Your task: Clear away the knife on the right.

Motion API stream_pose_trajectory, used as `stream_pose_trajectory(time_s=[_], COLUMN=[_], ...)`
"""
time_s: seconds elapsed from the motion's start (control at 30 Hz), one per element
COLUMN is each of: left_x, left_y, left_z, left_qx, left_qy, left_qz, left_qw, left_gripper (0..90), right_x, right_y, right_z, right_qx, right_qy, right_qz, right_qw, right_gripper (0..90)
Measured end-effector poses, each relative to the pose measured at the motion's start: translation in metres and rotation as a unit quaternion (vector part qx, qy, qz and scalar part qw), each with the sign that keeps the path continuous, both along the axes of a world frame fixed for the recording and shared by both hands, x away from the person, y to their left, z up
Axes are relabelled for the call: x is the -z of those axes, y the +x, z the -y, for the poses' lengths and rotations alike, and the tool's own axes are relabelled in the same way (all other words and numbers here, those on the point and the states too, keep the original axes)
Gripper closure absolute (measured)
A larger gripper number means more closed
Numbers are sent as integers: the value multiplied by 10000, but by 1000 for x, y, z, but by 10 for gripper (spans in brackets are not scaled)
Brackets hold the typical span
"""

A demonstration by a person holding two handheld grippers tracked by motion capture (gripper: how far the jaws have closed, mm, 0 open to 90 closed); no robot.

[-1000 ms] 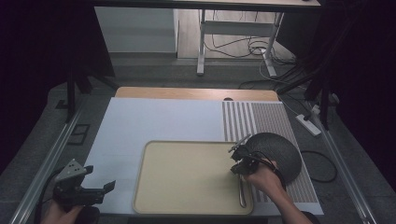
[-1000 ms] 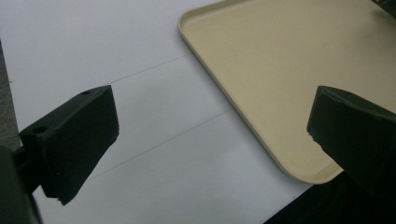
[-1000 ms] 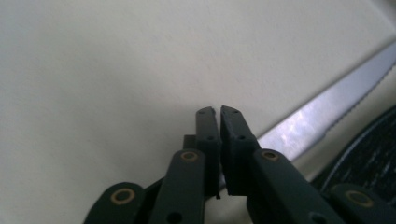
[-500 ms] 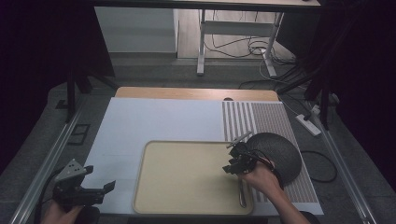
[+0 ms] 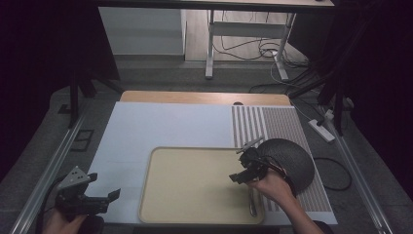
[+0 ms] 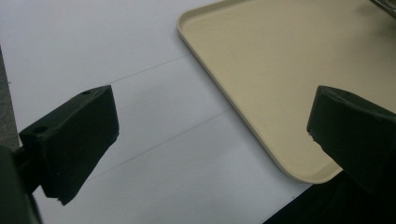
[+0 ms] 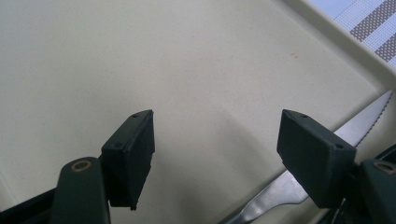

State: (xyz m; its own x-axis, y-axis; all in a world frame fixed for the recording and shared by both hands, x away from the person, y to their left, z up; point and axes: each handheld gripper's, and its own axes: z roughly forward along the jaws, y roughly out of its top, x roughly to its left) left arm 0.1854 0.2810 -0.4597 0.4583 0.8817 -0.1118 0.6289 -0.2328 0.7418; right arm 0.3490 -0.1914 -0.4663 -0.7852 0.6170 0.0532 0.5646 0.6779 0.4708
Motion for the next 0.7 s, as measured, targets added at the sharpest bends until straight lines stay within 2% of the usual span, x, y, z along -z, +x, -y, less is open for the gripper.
stream_pose_trajectory(time_s=[0.27, 0.4, 0.57, 0.7], left_x=[0, 0, 0, 0], left_y=[0, 0, 0, 0], left_z=[0, 0, 0, 1], left_qx=[-1, -3, -4, -4], left_qy=[-5, 1, 6, 18], left_qz=[1, -1, -2, 3], left_qw=[10000, 10000, 10000, 10000], left_gripper=[20, 20, 20, 20], right_x=[-9, -11, -13, -17], right_y=[-1, -1, -1, -3], right_z=[9, 14, 17, 19], right_qx=[100, 126, 136, 94], right_qy=[206, 250, 344, 321], right_qz=[244, 282, 314, 500], right_qw=[9994, 9992, 9988, 9982], right_gripper=[178, 106, 60, 35])
